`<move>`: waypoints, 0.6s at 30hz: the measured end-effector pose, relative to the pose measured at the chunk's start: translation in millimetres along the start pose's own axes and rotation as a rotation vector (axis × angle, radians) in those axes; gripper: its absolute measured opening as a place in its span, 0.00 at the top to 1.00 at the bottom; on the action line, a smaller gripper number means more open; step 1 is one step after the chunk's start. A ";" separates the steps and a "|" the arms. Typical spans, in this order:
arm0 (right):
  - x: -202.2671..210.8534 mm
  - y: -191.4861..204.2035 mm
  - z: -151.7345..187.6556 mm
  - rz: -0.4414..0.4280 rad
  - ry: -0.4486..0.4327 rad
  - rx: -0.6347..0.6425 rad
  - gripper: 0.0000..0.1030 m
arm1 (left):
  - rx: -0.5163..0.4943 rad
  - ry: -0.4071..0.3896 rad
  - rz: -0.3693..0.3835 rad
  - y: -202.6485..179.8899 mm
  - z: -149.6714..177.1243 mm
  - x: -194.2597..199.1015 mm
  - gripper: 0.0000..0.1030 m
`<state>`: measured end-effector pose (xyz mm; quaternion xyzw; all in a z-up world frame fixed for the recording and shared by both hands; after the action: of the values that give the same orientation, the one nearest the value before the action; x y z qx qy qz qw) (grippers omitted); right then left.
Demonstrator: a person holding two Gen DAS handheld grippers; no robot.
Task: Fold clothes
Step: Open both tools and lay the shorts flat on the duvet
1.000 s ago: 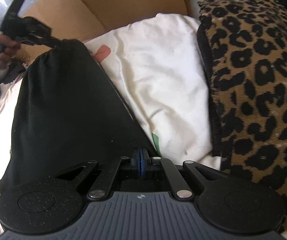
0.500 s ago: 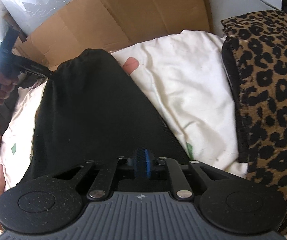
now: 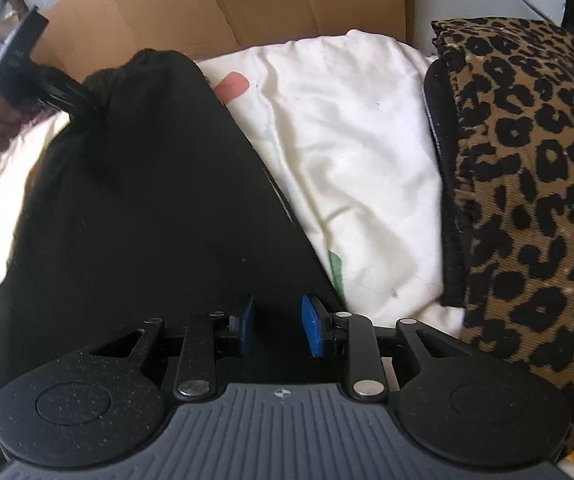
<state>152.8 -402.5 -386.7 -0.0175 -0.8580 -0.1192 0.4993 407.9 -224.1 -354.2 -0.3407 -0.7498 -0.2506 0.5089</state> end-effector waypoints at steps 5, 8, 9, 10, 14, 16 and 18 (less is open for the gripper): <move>10.2 -3.9 7.6 0.012 0.014 0.016 0.68 | -0.046 0.005 0.013 -2.3 16.9 32.5 0.67; 16.0 -5.3 13.2 0.017 0.022 0.037 0.68 | -0.064 0.007 0.039 -1.4 31.3 56.4 0.67; 17.5 -5.5 15.6 0.021 0.025 0.049 0.68 | -0.070 0.005 0.045 -1.0 35.6 63.4 0.67; 19.1 -5.7 18.0 0.024 0.028 0.060 0.68 | -0.078 0.004 0.050 -0.4 40.1 70.4 0.67; 24.9 -5.2 28.1 0.042 0.047 0.096 0.68 | -0.103 0.005 0.074 4.3 58.9 95.7 0.67; 28.1 -4.3 31.7 0.054 0.065 0.108 0.68 | -0.118 0.004 0.085 4.9 68.3 106.9 0.67; 32.2 -3.1 34.4 0.070 0.086 0.118 0.68 | -0.136 0.000 0.092 5.3 79.3 118.9 0.67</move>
<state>106.9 -400.7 -375.8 -0.0128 -0.8401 -0.0518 0.5398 335.2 -133.0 -271.4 -0.4088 -0.7145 -0.2772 0.4955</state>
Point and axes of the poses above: each gripper's, at about its wrist camera, not at the fingertips, and x roughly against the way its jaws point, y to its left, z to its underside, the point moved 2 cm from there along -x, roughly the way its jaws point
